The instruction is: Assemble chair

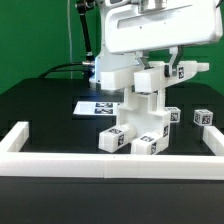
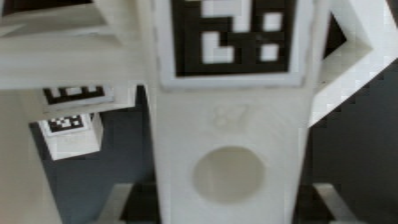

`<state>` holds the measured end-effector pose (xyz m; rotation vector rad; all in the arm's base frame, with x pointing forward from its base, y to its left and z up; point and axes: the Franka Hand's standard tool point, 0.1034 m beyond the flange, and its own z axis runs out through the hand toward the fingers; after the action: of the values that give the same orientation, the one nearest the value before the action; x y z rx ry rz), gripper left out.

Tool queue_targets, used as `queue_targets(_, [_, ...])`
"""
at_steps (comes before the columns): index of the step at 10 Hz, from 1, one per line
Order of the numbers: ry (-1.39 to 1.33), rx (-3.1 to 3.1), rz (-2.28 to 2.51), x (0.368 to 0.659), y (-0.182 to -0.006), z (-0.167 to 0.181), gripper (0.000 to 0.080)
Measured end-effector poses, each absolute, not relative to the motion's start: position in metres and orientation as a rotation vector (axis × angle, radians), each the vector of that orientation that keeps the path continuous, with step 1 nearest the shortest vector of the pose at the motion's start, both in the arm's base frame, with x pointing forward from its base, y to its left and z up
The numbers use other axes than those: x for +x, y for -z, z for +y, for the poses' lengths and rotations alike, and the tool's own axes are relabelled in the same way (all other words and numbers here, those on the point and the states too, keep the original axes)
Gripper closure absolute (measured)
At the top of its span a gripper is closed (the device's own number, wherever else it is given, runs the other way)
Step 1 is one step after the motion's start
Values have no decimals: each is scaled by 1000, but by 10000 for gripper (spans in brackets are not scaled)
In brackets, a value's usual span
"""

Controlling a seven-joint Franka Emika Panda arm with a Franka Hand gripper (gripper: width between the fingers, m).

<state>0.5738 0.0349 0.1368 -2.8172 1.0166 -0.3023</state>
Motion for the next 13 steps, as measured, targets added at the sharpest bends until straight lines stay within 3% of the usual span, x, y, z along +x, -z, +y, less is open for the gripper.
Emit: queue_targets(13, [334,-2848,945,578,-136,39,508])
